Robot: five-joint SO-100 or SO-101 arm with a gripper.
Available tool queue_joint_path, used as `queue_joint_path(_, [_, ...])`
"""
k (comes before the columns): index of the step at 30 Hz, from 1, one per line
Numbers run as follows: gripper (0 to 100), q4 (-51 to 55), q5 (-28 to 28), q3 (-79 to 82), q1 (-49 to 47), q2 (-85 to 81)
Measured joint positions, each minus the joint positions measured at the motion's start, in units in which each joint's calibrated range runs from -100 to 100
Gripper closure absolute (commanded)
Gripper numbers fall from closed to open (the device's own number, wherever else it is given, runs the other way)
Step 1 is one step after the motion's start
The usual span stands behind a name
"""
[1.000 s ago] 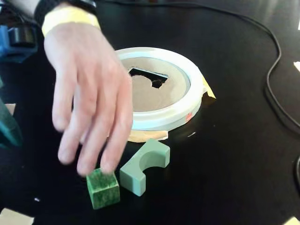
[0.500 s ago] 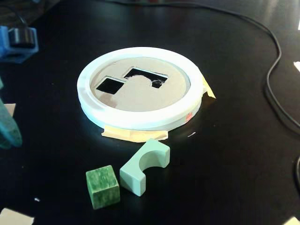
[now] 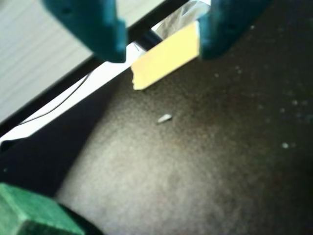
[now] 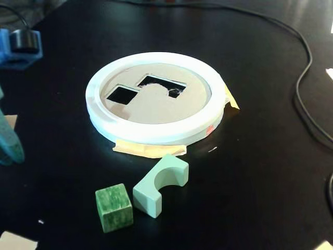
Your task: Pick up the U shape block and drop it in corresponding U shaped hole
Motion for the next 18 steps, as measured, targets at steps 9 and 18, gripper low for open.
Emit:
queue_joint_path(9, [75,0.0,0.0,0.0,-0.2,0.0])
queue_joint_path(18, [75,-2.5,-0.1,0.0,-0.2,0.0])
